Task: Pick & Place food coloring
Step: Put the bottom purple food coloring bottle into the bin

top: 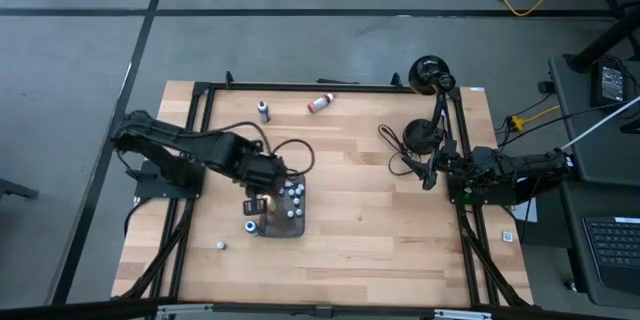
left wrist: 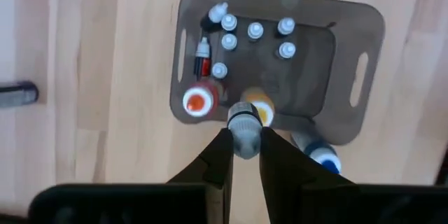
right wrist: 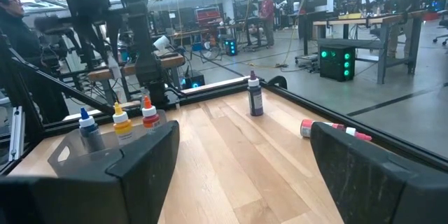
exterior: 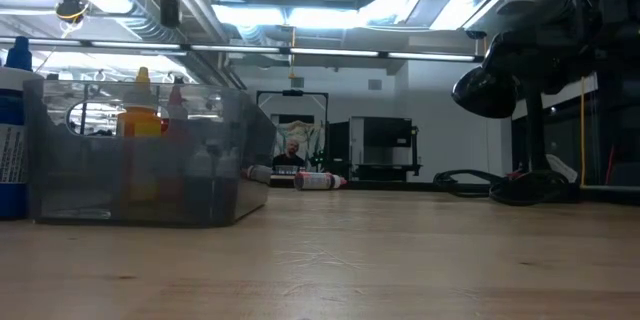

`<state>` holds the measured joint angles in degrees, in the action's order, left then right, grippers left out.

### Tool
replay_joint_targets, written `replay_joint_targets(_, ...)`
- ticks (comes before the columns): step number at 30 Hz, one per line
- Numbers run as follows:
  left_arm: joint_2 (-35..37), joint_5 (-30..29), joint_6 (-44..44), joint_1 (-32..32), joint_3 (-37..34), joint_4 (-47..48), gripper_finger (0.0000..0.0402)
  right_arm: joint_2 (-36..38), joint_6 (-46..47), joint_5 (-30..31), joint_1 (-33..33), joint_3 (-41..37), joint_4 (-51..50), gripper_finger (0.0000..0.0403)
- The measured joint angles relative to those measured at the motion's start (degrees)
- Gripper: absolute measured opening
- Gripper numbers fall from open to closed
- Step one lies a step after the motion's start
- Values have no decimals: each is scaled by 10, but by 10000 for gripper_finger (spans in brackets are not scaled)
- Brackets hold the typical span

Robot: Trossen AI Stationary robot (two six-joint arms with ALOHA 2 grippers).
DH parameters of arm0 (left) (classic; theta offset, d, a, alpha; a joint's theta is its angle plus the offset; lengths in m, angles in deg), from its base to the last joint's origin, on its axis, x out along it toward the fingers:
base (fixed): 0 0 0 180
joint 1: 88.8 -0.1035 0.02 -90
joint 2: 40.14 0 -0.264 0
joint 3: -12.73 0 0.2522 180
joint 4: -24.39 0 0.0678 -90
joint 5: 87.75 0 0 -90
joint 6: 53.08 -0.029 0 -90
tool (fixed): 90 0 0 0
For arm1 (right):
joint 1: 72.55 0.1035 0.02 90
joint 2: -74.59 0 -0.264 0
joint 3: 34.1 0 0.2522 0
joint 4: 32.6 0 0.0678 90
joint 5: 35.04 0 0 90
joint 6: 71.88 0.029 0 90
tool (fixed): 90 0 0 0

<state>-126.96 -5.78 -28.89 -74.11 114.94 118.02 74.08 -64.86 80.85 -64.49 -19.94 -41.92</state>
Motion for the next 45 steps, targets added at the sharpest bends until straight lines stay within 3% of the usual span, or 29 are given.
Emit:
replay_joint_targets(17,-144,-4,-33,-2,-5,-98,44,0,0,0,0,0,0,323)
replay_joint_targets(33,-154,0,-12,1,-119,-224,44,0,0,0,0,0,0,323)
replay_joint_targets(45,-166,-9,-15,1,-162,-281,44,0,0,0,0,0,0,323)
